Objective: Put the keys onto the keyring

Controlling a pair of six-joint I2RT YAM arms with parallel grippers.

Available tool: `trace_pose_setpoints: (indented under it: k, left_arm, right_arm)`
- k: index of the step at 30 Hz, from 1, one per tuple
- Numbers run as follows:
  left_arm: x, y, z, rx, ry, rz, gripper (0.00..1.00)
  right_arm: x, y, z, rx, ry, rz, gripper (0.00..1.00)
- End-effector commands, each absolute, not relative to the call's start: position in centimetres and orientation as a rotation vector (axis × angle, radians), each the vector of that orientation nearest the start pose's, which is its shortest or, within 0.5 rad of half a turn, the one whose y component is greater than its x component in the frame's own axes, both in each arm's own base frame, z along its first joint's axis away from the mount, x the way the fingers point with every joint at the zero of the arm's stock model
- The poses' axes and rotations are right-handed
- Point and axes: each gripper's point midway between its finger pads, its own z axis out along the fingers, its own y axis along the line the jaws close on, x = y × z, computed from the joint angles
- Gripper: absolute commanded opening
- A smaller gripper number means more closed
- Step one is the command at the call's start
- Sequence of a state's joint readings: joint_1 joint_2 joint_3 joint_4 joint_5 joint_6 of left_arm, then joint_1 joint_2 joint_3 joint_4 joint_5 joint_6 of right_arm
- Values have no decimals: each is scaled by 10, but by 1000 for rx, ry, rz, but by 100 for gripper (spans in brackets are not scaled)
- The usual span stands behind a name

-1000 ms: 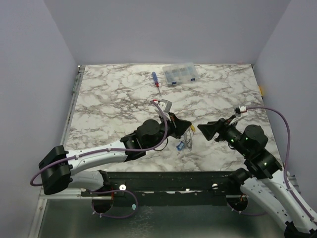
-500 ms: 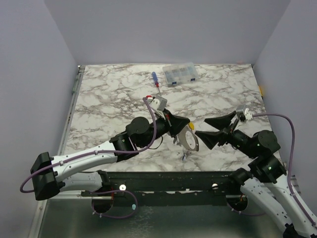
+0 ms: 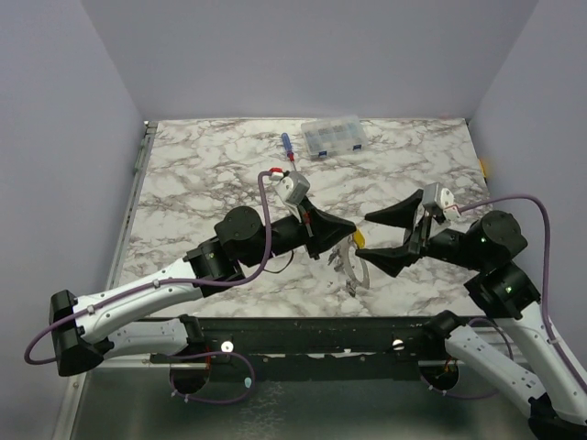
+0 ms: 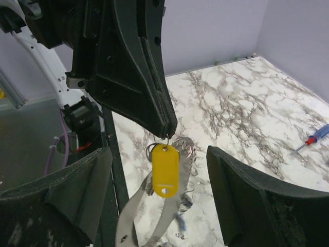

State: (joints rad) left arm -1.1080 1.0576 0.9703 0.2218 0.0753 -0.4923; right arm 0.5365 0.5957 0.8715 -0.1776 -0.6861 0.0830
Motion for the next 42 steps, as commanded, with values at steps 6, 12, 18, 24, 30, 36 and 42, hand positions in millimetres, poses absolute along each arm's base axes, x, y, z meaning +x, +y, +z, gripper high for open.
trace_pose_setpoints:
  k: [6,12,18,24,30,36,42]
  left_arm:
    - [120,-352,414,613,1382,-1436,0]
    - [117,-352,415,619,1379,-1453,0]
    - [121,-353,411,607,1392,-1438,0]
    - [124,-356,408,604,1398,-1428,0]
    - [126,-360,404,606,1410,-1423,0]
    - [128,-362,401,608,1420,-1422,0]
    - [128,-363,402,606,1416,-1423,0]
  right_arm:
    - [137,226,353,-1058,1323,1018,79]
    - [139,231,347,-1075,1344,1051,57]
    - [133,236,349,-1099,1337,1111,51]
    - [127,237,352,-1109,1330,1153,39]
    - [124,238,352,-1108,1335,1176,32]
    - [119,237,352,-1118,1336,1190,52]
    - [119,238,349,-1129,1345,1202,46]
